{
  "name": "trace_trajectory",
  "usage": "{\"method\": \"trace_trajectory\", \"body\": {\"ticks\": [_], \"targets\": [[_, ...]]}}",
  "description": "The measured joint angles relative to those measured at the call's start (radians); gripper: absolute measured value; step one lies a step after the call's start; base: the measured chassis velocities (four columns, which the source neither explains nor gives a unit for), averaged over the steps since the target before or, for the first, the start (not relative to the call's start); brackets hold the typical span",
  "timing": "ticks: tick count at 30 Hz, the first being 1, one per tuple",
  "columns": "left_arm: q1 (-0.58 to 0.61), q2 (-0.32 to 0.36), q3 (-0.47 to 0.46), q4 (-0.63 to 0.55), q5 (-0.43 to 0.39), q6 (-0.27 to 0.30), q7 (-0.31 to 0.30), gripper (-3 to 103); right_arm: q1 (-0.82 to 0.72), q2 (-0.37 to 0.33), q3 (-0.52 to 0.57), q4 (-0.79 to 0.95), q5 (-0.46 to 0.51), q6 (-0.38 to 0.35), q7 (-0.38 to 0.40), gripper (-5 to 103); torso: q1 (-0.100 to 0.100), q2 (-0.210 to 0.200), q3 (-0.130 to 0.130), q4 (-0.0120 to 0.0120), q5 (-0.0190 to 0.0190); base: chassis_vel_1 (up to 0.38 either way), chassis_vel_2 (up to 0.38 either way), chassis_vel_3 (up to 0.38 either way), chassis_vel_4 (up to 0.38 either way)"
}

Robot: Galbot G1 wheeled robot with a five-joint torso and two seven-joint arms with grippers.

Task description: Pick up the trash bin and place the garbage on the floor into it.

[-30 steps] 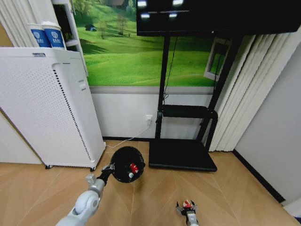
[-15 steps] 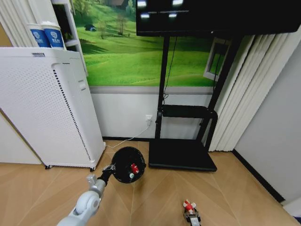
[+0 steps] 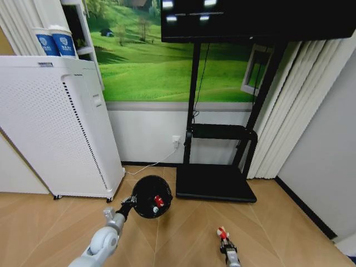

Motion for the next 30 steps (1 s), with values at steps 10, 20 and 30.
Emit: {"method": "trace_trajectory", "body": {"ticks": [10, 20, 30], "targets": [[-0.087, 0.059, 0.124, 0.040, -0.028, 0.037, 0.068, 3, -0.203, -0.069, 0.043, 0.504, 0.076, 0.031, -0.077, 20, 0.000, 0.000, 0.000, -0.0003, -0.0004, 0.000, 0.000, 0.000, 0.000], [-0.206, 0.043, 0.311, 0.130, -0.043, 0.046, 0.068, 3, -0.435, -0.060, 0.015, 0.809, -0.086, 0.063, -0.168, 20, 0.000, 0.000, 0.000, -0.0004, -0.0003, 0.000, 0.000, 0.000, 0.000], [-0.245, 0.008, 0.477, 0.140, 0.033, 0.059, 0.095, 3, -0.544, -0.046, -0.039, 0.820, -0.252, 0.119, -0.222, 20, 0.000, 0.000, 0.000, -0.0004, 0.0002, 0.000, 0.000, 0.000, 0.000]]}}
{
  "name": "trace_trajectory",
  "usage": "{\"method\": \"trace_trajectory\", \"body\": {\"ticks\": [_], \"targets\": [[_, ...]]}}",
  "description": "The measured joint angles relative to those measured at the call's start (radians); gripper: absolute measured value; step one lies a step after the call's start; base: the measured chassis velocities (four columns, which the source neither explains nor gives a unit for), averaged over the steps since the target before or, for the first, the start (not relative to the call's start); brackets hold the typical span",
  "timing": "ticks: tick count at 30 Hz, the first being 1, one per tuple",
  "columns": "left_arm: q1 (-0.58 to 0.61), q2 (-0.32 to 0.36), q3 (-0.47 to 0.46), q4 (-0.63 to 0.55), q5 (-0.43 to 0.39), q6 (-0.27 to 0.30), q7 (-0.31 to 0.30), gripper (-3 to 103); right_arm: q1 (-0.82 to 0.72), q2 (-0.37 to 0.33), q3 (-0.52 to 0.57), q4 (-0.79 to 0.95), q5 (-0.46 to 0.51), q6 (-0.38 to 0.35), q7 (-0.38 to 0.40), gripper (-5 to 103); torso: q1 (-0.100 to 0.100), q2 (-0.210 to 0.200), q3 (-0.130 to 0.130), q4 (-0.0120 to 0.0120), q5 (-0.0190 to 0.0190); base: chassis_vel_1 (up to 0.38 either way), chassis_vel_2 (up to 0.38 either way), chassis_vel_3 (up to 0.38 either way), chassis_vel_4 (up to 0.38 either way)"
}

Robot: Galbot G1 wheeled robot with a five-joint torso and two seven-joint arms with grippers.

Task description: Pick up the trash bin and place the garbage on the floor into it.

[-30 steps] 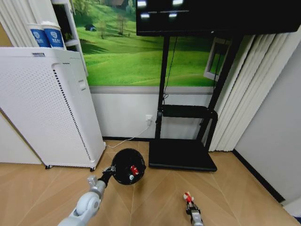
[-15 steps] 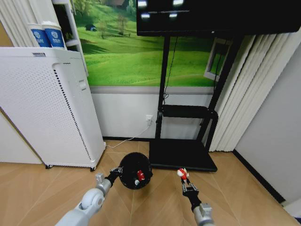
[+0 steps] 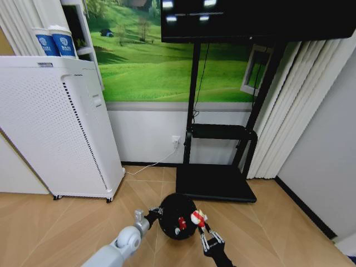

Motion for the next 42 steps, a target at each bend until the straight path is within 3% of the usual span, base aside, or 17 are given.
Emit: {"method": "trace_trajectory", "body": {"ticks": [14, 15, 19, 25, 26, 29, 31, 32, 34, 36, 37, 38, 39, 41, 42], "targets": [[0.047, 0.034, -0.013, -0.108, 0.017, 0.009, 0.050, 3, 0.033, 0.003, -0.055, -0.081, -0.108, 0.011, -0.015, 20, 0.000, 0.000, 0.000, 0.0001, -0.0001, 0.000, 0.000, 0.000, 0.000], [0.050, 0.036, -0.014, -0.120, 0.017, 0.012, 0.052, 3, 0.038, 0.005, -0.055, -0.093, -0.133, 0.019, -0.014, 32, 0.000, 0.000, 0.000, 0.0001, -0.0001, 0.000, 0.000, 0.000, 0.000], [0.051, 0.037, -0.015, -0.130, 0.016, 0.014, 0.056, 3, 0.040, 0.006, -0.054, -0.102, -0.149, 0.029, -0.014, 42, 0.000, 0.000, 0.000, 0.0000, -0.0001, 0.000, 0.000, 0.000, 0.000], [0.056, 0.029, -0.036, -0.129, 0.016, 0.012, 0.054, 3, 0.035, 0.017, -0.035, -0.100, -0.183, 0.042, -0.003, 70, 0.000, 0.000, 0.000, 0.0000, -0.0003, 0.000, 0.000, 0.000, 0.000], [0.056, 0.029, -0.036, -0.129, 0.016, 0.012, 0.054, 3, 0.035, 0.017, -0.035, -0.100, -0.183, 0.042, -0.003, 70, 0.000, 0.000, 0.000, 0.0000, -0.0003, 0.000, 0.000, 0.000, 0.000], [0.061, 0.019, -0.094, -0.124, 0.008, 0.009, 0.037, 3, 0.036, 0.025, -0.008, -0.095, -0.207, 0.080, 0.006, 85, 0.000, 0.000, 0.000, 0.0001, 0.0000, 0.000, 0.000, 0.000, 0.000], [0.063, 0.018, -0.106, -0.125, 0.004, 0.008, 0.034, 3, 0.035, 0.025, -0.004, -0.089, -0.199, 0.080, 0.010, 85, 0.000, 0.000, 0.000, 0.0001, -0.0002, 0.000, 0.000, 0.000, 0.000], [0.067, 0.018, -0.128, -0.129, -0.002, 0.007, 0.029, 3, 0.033, 0.027, 0.004, -0.075, -0.171, 0.080, 0.026, 90, 0.000, 0.000, 0.000, 0.0000, -0.0002, 0.000, 0.000, 0.000, 0.000], [0.085, 0.021, -0.174, -0.150, -0.015, -0.001, -0.005, 3, 0.043, 0.045, 0.035, -0.056, -0.126, 0.080, 0.081, 99, 0.000, 0.000, 0.000, 0.0000, -0.0003, 0.000, 0.000, 0.000, 0.000], [0.095, 0.023, -0.194, -0.163, -0.022, -0.004, -0.031, 3, 0.049, 0.058, 0.054, -0.051, -0.117, 0.078, 0.100, 100, 0.000, 0.000, 0.000, 0.0001, -0.0002, 0.000, 0.000, 0.000, 0.000], [0.112, 0.027, -0.218, -0.185, -0.030, -0.006, -0.085, 3, 0.057, 0.079, 0.081, -0.050, -0.101, 0.068, 0.127, 100, 0.000, 0.000, 0.000, 0.0001, -0.0003, 0.000, 0.000, 0.000, 0.000], [0.112, 0.027, -0.218, -0.185, -0.030, -0.006, -0.085, 3, 0.057, 0.079, 0.081, -0.050, -0.101, 0.068, 0.127, 100, 0.000, 0.000, 0.000, 0.0001, -0.0003, 0.000, 0.000, 0.000, 0.000], [0.124, 0.029, -0.234, -0.195, -0.034, -0.007, -0.124, 3, 0.062, 0.087, 0.092, -0.051, -0.088, 0.058, 0.146, 100, 0.000, 0.000, 0.000, -0.0003, -0.0004, 0.000, 0.000, 0.000, 0.000], [0.179, 0.025, -0.320, -0.239, -0.057, -0.006, -0.234, 3, 0.083, 0.102, 0.122, -0.069, -0.030, 0.018, 0.205, 100, 0.000, 0.000, 0.000, -0.0002, -0.0002, 0.000, 0.000, 0.000, 0.000], [0.179, 0.025, -0.320, -0.239, -0.057, -0.006, -0.234, 3, 0.083, 0.102, 0.122, -0.069, -0.030, 0.018, 0.205, 100, 0.000, 0.000, 0.000, -0.0002, -0.0002, 0.000, 0.000, 0.000, 0.000]]}}
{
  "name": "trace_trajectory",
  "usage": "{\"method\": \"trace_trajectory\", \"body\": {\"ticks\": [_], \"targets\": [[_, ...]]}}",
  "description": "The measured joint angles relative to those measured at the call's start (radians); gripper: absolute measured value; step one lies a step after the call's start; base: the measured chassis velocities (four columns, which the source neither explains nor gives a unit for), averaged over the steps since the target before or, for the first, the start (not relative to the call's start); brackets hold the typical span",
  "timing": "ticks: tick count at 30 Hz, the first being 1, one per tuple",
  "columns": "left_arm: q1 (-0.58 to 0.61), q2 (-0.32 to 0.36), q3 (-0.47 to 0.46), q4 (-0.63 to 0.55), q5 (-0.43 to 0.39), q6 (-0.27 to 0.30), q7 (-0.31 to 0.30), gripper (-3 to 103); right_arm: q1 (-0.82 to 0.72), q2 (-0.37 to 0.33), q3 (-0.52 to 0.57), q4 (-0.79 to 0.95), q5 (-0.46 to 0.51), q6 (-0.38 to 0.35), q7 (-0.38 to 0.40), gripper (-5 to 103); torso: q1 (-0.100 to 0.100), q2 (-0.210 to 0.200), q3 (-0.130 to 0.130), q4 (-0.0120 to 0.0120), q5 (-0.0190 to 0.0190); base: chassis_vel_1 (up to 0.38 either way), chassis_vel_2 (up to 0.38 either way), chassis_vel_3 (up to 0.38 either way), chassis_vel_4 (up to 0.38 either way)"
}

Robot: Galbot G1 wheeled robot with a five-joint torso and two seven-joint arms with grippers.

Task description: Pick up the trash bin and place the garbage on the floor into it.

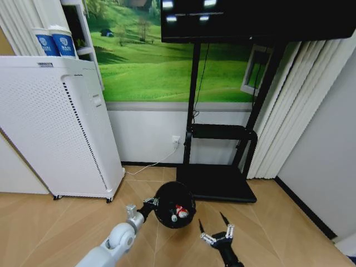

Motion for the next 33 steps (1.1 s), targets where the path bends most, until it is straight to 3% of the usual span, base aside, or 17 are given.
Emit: {"method": "trace_trajectory", "body": {"ticks": [2, 3, 5, 6, 7, 8, 10, 11, 13, 16, 22, 24, 25, 27, 28, 30, 33], "targets": [[0.075, -0.009, -0.121, -0.064, -0.024, 0.014, -0.074, 3, 0.028, 0.004, 0.030, -0.012, 0.057, -0.036, 0.046, 100, 0.000, 0.000, 0.000, 0.0003, -0.0003, 0.000, 0.000, 0.000, 0.000], [0.075, -0.009, -0.121, -0.064, -0.024, 0.014, -0.074, 3, 0.028, 0.004, 0.030, -0.012, 0.057, -0.036, 0.046, 100, 0.000, 0.000, 0.000, 0.0003, -0.0003, 0.000, 0.000, 0.000, 0.000], [0.180, -0.010, -0.268, -0.137, -0.052, 0.049, -0.147, 3, 0.066, 0.002, 0.057, -0.030, 0.114, -0.071, 0.085, 100, 0.000, 0.000, 0.000, 0.0000, -0.0001, 0.000, 0.000, 0.000, 0.000], [0.180, -0.010, -0.268, -0.137, -0.052, 0.049, -0.147, 3, 0.066, 0.002, 0.057, -0.030, 0.114, -0.071, 0.085, 100, 0.000, 0.000, 0.000, 0.0000, -0.0001, 0.000, 0.000, 0.000, 0.000], [0.266, -0.009, -0.368, -0.186, -0.073, 0.078, -0.180, 3, 0.100, -0.001, 0.073, -0.046, 0.141, -0.092, 0.100, 100, 0.000, 0.000, 0.000, 0.0010, -0.0001, 0.000, 0.000, 0.000, 0.000], [0.266, -0.009, -0.368, -0.186, -0.073, 0.078, -0.180, 3, 0.100, -0.001, 0.073, -0.046, 0.141, -0.092, 0.100, 100, 0.000, 0.000, 0.000, 0.0010, -0.0001, 0.000, 0.000, 0.000, 0.000], [0.398, -0.016, -0.535, -0.271, -0.116, 0.116, -0.213, 3, 0.145, -0.006, 0.096, -0.077, 0.160, -0.108, 0.104, 100, 0.000, 0.000, 0.000, 0.0013, 0.0001, 0.000, 0.000, 0.000, 0.000], [0.398, -0.016, -0.535, -0.271, -0.116, 0.116, -0.213, 3, 0.145, -0.006, 0.096, -0.077, 0.160, -0.108, 0.104, 100, 0.000, 0.000, 0.000, 0.0013, 0.0001, 0.000, 0.000, 0.000, 0.000], [0.515, -0.036, -0.661, -0.352, -0.170, 0.147, -0.233, 3, 0.164, -0.006, 0.118, -0.090, 0.175, -0.118, 0.104, 100, 0.000, 0.000, 0.000, 0.0005, 0.0002, 0.000, 0.000, 0.000, 0.000], [0.583, -0.050, -0.715, -0.392, -0.174, 0.159, -0.235, 3, 0.166, -0.001, 0.136, -0.092, 0.181, -0.123, 0.104, 100, 0.000, 0.000, 0.000, -0.0003, -0.0003, 0.000, 0.000, 0.000, 0.000], [0.798, -0.130, -0.871, -0.434, -0.192, 0.145, -0.149, 3, 0.182, 0.002, 0.163, -0.113, 0.181, -0.123, 0.094, 100, 0.000, 0.000, 0.000, 0.0005, -0.0001, 0.000, 0.000, 0.000, 0.000], [0.862, -0.156, -0.949, -0.368, -0.142, 0.110, -0.060, 3, 0.180, 0.005, 0.176, -0.120, 0.184, -0.119, 0.090, 100, 0.000, 0.000, 0.000, 0.0006, 0.0001, 0.000, 0.000, 0.000, 0.000], [0.862, -0.156, -0.949, -0.368, -0.142, 0.110, -0.060, 3, 0.180, 0.005, 0.176, -0.120, 0.184, -0.119, 0.090, 100, 0.000, 0.000, 0.000, 0.0006, 0.0001, 0.000, 0.000, 0.000, 0.000], [0.897, -0.176, -1.004, -0.314, -0.123, 0.090, 0.005, 3, 0.182, 0.008, 0.182, -0.131, 0.184, -0.113, 0.086, 100, 0.000, 0.000, 0.000, 0.0002, -0.0007, 0.000, 0.000, 0.000, 0.000], [0.897, -0.176, -1.004, -0.314, -0.123, 0.090, 0.005, 3, 0.182, 0.008, 0.182, -0.131, 0.184, -0.113, 0.086, 100, 0.000, 0.000, 0.000, 0.0002, -0.0007, 0.000, 0.000, 0.000, 0.000], [0.969, -0.204, -1.081, -0.289, -0.133, 0.063, 0.091, 3, 0.202, 0.008, 0.179, -0.152, 0.188, -0.111, 0.081, 100, 0.000, 0.000, 0.000, 0.0000, 0.0003, 0.000, 0.000, 0.000, 0.000], [1.013, -0.220, -1.110, -0.268, -0.156, 0.044, 0.138, 3, 0.223, 0.008, 0.172, -0.167, 0.191, -0.112, 0.081, 100, 0.000, 0.000, 0.000, 0.0004, 0.0004, 0.000, 0.000, 0.000, 0.000]]}}
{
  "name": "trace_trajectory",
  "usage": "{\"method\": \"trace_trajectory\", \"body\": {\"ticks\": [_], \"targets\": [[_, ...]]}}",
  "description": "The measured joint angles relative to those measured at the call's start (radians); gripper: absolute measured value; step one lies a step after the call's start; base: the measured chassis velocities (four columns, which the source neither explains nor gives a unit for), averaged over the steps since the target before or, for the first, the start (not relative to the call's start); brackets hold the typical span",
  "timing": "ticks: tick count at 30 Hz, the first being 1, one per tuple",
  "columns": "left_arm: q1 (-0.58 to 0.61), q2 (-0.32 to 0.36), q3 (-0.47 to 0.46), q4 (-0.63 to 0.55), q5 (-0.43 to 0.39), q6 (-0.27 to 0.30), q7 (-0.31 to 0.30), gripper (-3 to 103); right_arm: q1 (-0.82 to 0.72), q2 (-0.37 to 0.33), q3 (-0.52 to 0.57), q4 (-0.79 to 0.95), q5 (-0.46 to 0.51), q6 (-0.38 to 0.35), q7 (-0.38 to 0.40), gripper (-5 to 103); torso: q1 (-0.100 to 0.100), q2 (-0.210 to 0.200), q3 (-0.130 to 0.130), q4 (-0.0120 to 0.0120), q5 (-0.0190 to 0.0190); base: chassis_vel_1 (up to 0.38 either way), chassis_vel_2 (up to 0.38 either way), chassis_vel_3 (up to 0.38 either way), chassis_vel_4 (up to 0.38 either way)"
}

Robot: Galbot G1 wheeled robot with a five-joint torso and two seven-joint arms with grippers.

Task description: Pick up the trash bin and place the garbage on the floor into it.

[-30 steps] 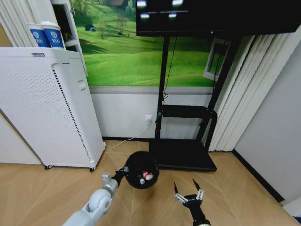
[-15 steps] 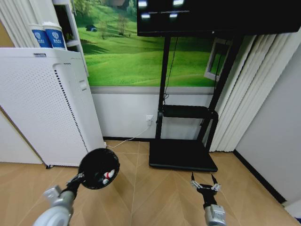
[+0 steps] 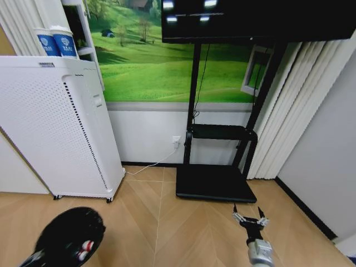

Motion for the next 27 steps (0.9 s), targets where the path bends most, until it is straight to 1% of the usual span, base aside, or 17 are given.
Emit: {"method": "trace_trajectory", "body": {"ticks": [1, 5, 8, 12, 14, 15, 18, 20, 25, 27], "targets": [[0.011, -0.008, -0.005, 0.013, -0.010, -0.007, 0.015, 3, 0.008, 0.000, -0.003, -0.007, 0.001, -0.002, 0.000, 100, 0.000, 0.000, 0.000, 0.0001, -0.0003, 0.000, 0.000, 0.000, 0.000], [0.019, -0.032, 0.004, 0.035, -0.040, -0.008, 0.018, 3, 0.018, -0.002, -0.006, -0.018, 0.003, -0.004, 0.000, 100, 0.000, 0.000, 0.000, -0.0003, -0.0003, 0.000, 0.000, 0.000, 0.000], [0.010, -0.068, 0.038, 0.059, -0.035, -0.006, -0.011, 3, 0.023, -0.006, -0.003, -0.026, 0.005, -0.004, 0.000, 100, 0.000, 0.000, 0.000, -0.0002, -0.0004, 0.000, 0.000, 0.000, 0.000], [0.003, -0.084, 0.061, 0.072, -0.031, 0.004, -0.029, 3, 0.024, -0.008, 0.001, -0.032, 0.006, -0.003, -0.003, 100, 0.000, 0.000, 0.000, -0.0002, -0.0003, 0.000, 0.000, 0.000, 0.000], [0.003, -0.099, 0.077, 0.074, -0.034, 0.021, -0.062, 3, 0.023, -0.010, 0.005, -0.037, 0.006, 0.000, -0.005, 100, 0.000, 0.000, 0.000, -0.0004, -0.0004, 0.000, 0.000, 0.000, 0.000], [0.003, -0.099, 0.077, 0.074, -0.034, 0.021, -0.062, 3, 0.023, -0.010, 0.005, -0.037, 0.006, 0.000, -0.005, 100, 0.000, 0.000, 0.000, -0.0004, -0.0004, 0.000, 0.000, 0.000, 0.000], [0.019, -0.121, 0.088, 0.058, -0.048, 0.043, -0.103, 3, 0.024, -0.012, 0.011, -0.049, 0.006, 0.008, -0.010, 100, 0.000, 0.000, 0.000, -0.0002, -0.0002, 0.000, 0.000, 0.000, 0.000], [0.021, -0.124, 0.091, 0.058, -0.048, 0.044, -0.107, 3, 0.024, -0.012, 0.011, -0.051, 0.006, 0.009, -0.010, 100, 0.000, 0.000, 0.000, -0.0002, -0.0001, 0.000, 0.000, 0.000, 0.000], [0.032, -0.142, 0.102, 0.058, -0.047, 0.052, -0.140, 3, 0.034, -0.014, 0.011, -0.061, 0.006, 0.012, -0.013, 100, 0.000, 0.000, 0.000, -0.0001, -0.0002, 0.000, 0.000, 0.000, 0.000], [0.033, -0.143, 0.103, 0.058, -0.045, 0.052, -0.142, 3, 0.035, -0.014, 0.011, -0.062, 0.006, 0.012, -0.013, 100, 0.000, 0.000, 0.000, -0.0001, -0.0002, 0.000, 0.000, 0.000, 0.000]]}}
